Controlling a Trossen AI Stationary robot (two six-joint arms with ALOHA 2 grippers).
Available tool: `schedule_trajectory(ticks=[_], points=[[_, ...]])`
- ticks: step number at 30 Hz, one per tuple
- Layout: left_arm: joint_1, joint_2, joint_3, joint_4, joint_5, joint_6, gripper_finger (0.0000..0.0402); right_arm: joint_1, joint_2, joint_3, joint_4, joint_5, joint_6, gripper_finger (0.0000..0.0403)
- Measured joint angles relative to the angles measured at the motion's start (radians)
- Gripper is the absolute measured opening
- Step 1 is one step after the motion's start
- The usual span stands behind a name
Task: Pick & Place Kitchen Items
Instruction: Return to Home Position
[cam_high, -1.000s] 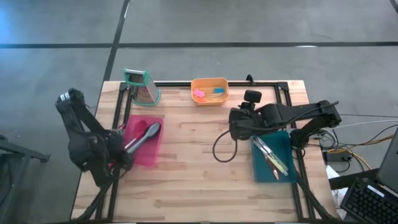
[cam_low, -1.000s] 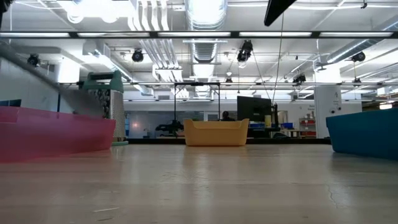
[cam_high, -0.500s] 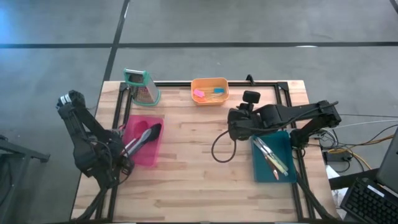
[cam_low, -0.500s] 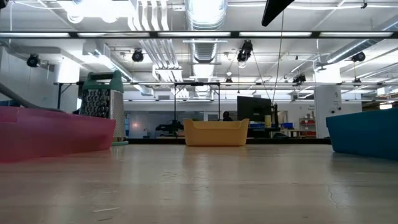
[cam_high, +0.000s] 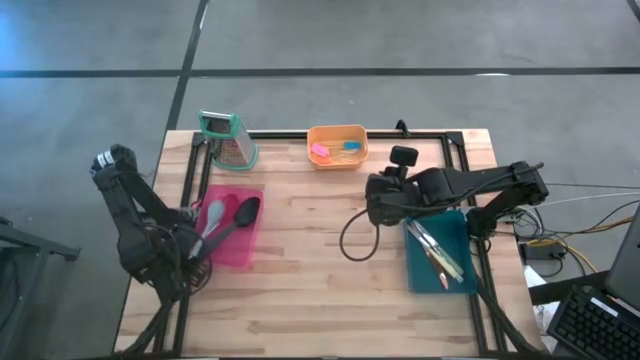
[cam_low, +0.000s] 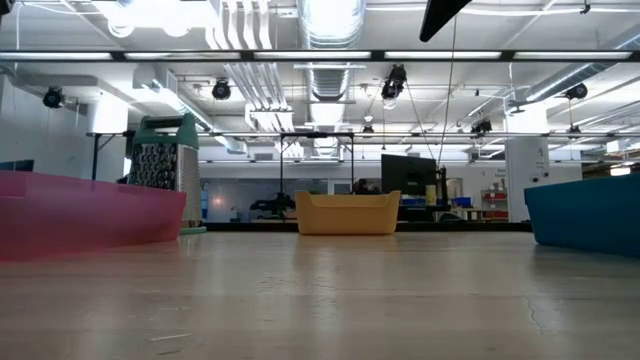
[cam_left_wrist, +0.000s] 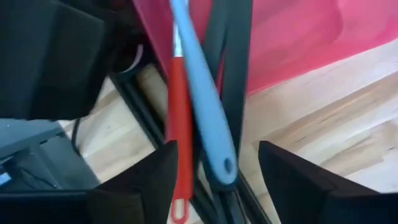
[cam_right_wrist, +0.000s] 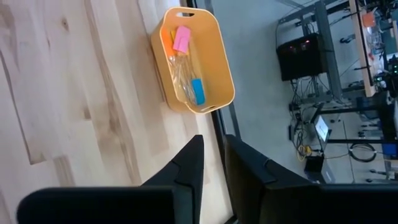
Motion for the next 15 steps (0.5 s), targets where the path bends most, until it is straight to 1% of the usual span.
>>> schedule_trajectory(ticks=[2, 3, 4, 5, 6, 8, 9, 11, 12, 13, 14, 15], points=[[0.000, -0.008, 0.019, -0.017, -0.003, -0.014, 0.0231, 0.000, 0.000, 0.000, 0.007, 0.000, -0.001, 0.0064], [0.000, -0.013, 0.033, -0.019, -0.032, -0.019, 0.0232, 0.000, 0.000, 0.000, 0.012, 0.000, -0.001, 0.0066], [-0.001, -0.017, 0.046, -0.018, -0.093, -0.017, 0.0232, 0.000, 0.000, 0.000, 0.021, 0.000, -0.002, 0.0067], [-0.001, -0.022, 0.059, -0.017, -0.184, 0.001, 0.0232, 0.003, 0.000, 0.000, 0.034, 0.000, -0.001, 0.0068], [-0.001, -0.025, 0.075, -0.016, -0.299, 0.024, 0.0231, 0.007, 0.000, 0.000, 0.046, 0.000, -0.001, 0.0067], [0.000, -0.025, 0.110, 0.000, -0.584, 0.104, 0.0231, 0.014, 0.000, -0.007, 0.091, 0.000, -0.017, 0.0060], [0.000, -0.025, 0.124, 0.025, -0.732, 0.167, 0.0231, 0.015, 0.000, -0.014, 0.123, -0.001, -0.032, 0.0055], [0.001, -0.025, 0.137, 0.102, -1.011, 0.348, 0.0231, 0.020, 0.000, -0.034, 0.192, -0.019, -0.068, 0.0043], [0.008, -0.025, 0.137, 0.155, -1.108, 0.459, 0.0231, 0.020, 0.000, -0.048, 0.230, -0.042, -0.088, 0.0037], [0.022, -0.025, 0.137, 0.218, -1.179, 0.569, 0.0231, 0.020, 0.000, -0.066, 0.278, -0.073, -0.109, 0.0031], [0.042, -0.025, 0.132, 0.292, -1.232, 0.686, 0.0231, 0.020, -0.001, -0.087, 0.332, -0.110, -0.131, 0.0025], [0.069, -0.024, 0.125, 0.360, -1.262, 0.791, 0.0231, 0.020, -0.006, -0.114, 0.390, -0.150, -0.154, 0.0019]])
